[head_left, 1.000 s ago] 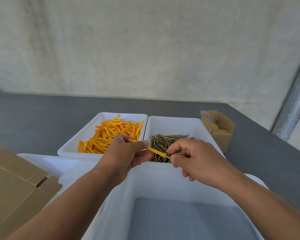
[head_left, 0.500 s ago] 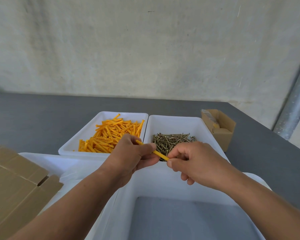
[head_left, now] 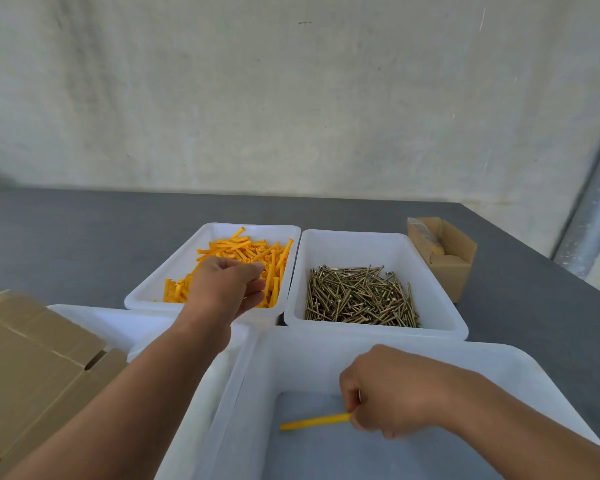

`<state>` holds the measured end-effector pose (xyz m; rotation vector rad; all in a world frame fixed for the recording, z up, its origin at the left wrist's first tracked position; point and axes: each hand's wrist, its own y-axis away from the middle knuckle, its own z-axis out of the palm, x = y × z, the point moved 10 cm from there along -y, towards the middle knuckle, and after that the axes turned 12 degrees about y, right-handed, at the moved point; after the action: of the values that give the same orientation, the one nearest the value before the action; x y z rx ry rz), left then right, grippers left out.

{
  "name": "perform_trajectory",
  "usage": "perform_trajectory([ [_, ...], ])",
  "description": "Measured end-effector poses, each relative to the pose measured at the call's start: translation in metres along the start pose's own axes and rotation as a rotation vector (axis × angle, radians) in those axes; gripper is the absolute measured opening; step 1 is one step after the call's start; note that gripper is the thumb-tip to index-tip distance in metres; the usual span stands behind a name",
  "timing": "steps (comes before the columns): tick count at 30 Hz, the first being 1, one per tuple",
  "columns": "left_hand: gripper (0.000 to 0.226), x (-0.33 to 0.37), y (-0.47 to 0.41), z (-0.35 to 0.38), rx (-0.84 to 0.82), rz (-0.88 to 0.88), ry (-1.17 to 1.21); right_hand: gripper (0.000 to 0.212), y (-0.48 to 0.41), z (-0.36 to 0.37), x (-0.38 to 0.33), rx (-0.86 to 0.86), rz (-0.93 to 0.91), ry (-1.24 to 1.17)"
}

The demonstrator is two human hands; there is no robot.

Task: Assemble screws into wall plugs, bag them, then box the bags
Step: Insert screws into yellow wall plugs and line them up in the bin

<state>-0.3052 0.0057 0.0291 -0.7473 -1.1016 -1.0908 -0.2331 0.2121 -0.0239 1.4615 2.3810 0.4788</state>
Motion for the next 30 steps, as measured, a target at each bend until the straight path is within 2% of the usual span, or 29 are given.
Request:
perform_trajectory([
  [4, 0.018, 0.007, 0.000, -0.008, 0.049, 0.099, -0.123, 0.015, -0.005, 0.002, -0.007, 0.061, -0.037, 0.140],
  [8, 0.022, 0.013, 0.003, -0.003, 0.043, 0.181, -0.257, 0.018, -0.008, 0.007, -0.011, 0.056, -0.053, 0.166],
  [14, 0.012, 0.006, -0.005, -0.011, 0.085, 0.133, -0.193, 0.019, -0.004, -0.007, -0.005, 0.097, -0.072, 0.069],
  [18, 0.018, 0.008, -0.020, -0.019, 0.138, 0.127, -0.191, 0.013, 0.007, -0.051, 0.015, 0.326, -0.020, -0.231],
  [21, 0.018, 0.010, -0.030, -0.017, 0.137, 0.167, -0.357, 0.015, 0.013, -0.081, 0.042, 0.567, 0.071, -0.345],
  [23, 0.019, 0.008, -0.037, -0.013, 0.124, 0.188, -0.534, 0.017, 0.010, -0.087, 0.064, 0.646, 0.162, -0.342],
  [26, 0.023, -0.001, -0.047, -0.003, 0.086, 0.171, -0.767, 0.013, -0.009, -0.076, 0.088, 0.566, 0.280, -0.255],
  [30, 0.031, -0.011, -0.061, 0.011, 0.022, 0.138, -0.923, 0.013, -0.033, -0.062, 0.106, 0.467, 0.379, -0.203],
])
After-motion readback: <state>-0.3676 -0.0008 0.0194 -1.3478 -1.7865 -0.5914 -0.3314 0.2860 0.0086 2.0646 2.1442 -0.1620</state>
